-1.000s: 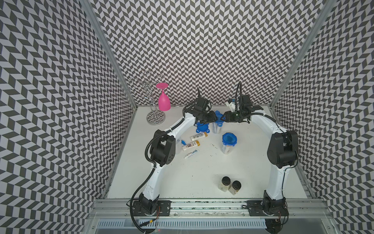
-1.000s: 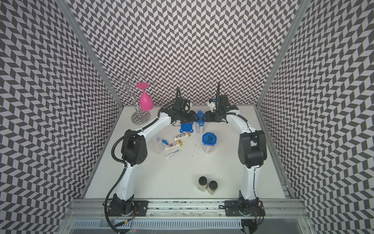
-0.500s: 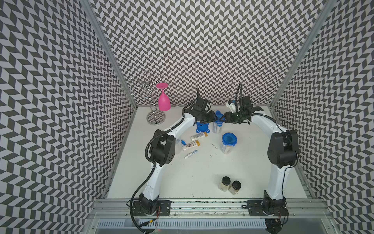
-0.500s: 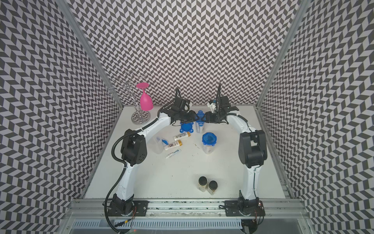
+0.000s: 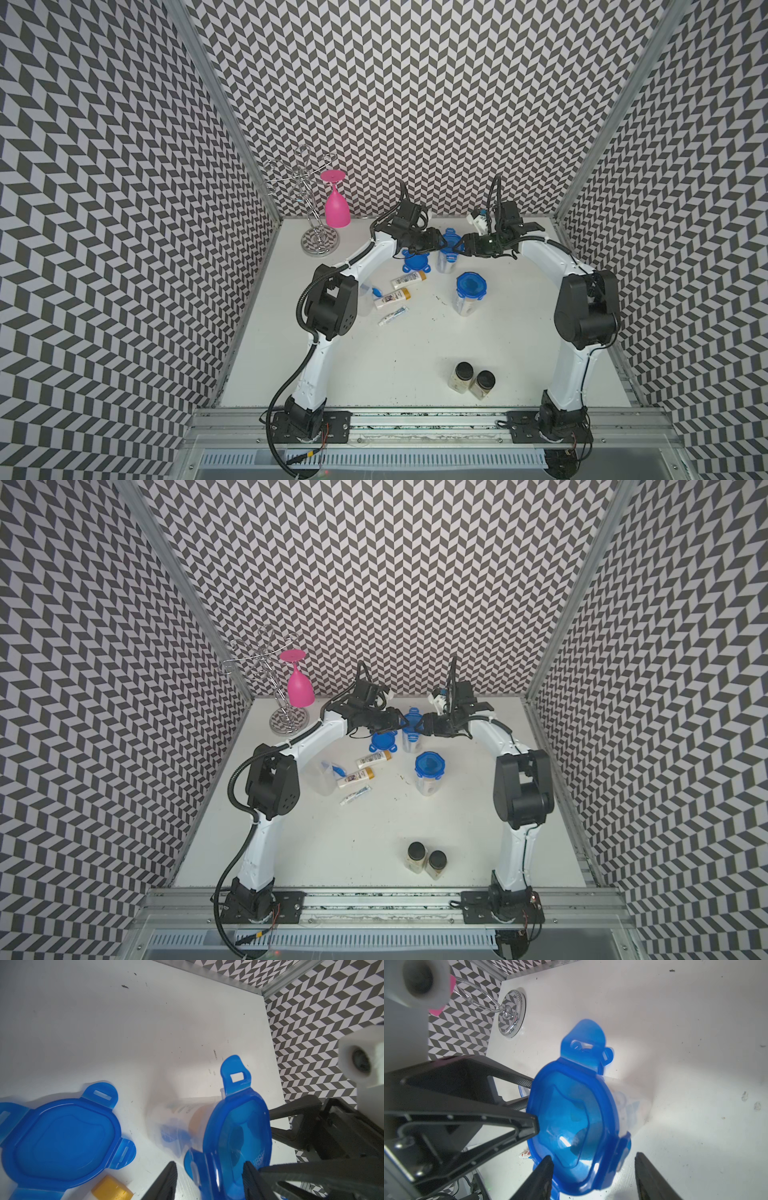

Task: Pack away toiletry kits
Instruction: Close the fastener on the container.

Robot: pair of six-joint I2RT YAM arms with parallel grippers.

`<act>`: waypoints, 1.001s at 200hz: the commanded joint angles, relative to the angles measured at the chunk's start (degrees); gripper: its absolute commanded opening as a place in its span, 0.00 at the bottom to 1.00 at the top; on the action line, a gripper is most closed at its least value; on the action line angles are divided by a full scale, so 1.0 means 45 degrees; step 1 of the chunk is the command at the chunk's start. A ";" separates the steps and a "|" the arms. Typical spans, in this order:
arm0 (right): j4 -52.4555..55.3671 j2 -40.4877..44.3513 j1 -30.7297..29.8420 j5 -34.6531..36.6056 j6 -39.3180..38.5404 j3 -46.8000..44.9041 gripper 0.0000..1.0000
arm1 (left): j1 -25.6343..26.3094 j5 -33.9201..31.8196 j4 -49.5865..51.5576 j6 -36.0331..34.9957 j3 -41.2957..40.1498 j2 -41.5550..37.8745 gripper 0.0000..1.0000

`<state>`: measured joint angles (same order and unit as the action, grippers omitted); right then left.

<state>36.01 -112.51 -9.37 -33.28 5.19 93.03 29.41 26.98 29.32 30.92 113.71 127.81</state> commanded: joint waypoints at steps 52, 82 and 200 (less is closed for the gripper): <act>0.1243 0.0935 0.0216 0.1425 -0.0636 -0.0253 0.60 | -0.1296 -0.0346 0.0598 -0.1060 0.1345 -0.0271 0.46; 0.1368 0.1443 0.0109 0.1497 -0.1012 -0.1189 0.58 | -0.1273 -0.0969 0.1447 -0.1470 0.3011 0.0868 0.46; 0.1392 -0.0369 -0.0131 0.0970 -0.0734 0.1738 0.57 | -0.1038 -0.1490 0.1194 -0.1791 0.1326 -0.0885 0.46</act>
<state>41.85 -112.88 -9.63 -28.88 2.59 97.60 24.62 20.75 34.89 23.92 119.79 128.14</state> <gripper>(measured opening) 0.570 0.462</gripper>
